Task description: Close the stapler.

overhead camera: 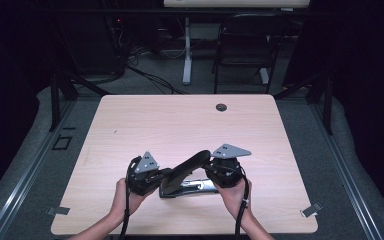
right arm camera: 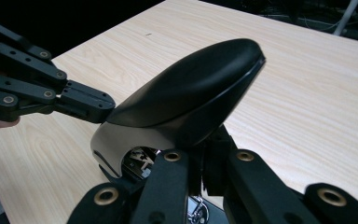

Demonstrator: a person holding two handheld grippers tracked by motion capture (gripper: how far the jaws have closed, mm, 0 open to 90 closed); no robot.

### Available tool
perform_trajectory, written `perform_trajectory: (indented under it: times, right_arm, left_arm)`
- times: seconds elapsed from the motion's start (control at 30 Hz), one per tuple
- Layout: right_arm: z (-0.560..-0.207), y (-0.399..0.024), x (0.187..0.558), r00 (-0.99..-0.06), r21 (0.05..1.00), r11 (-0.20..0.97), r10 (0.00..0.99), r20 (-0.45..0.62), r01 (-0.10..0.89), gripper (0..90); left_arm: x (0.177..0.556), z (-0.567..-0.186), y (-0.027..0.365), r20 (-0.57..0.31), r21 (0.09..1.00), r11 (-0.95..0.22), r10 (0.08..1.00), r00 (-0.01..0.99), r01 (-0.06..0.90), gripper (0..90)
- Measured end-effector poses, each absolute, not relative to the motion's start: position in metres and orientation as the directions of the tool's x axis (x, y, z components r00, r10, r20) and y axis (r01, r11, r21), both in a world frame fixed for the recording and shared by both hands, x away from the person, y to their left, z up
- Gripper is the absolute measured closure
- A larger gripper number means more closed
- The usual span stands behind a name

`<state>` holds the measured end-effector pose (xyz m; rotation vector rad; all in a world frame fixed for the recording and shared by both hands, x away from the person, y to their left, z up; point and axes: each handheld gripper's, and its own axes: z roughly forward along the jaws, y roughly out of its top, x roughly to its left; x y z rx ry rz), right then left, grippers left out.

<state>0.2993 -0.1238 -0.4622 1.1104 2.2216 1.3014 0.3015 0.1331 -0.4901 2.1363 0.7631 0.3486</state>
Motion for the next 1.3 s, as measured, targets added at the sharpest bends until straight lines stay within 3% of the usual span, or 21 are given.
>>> perform_trajectory:
  times: [0.53,1.3]
  right_arm:
    - [-0.486,-0.150,0.300,-0.584,0.850,0.200,0.798,0.147,0.488,89.1]
    - [-0.528,-0.175,0.311,-0.497,0.777,0.169,0.843,0.205,0.606,87.7]
  left_arm:
    - [0.299,-0.500,0.126,-0.002,0.765,-0.501,0.626,0.780,0.405,89.7]
    - [0.298,-0.512,0.122,0.003,0.728,-0.546,0.607,0.795,0.415,87.6]
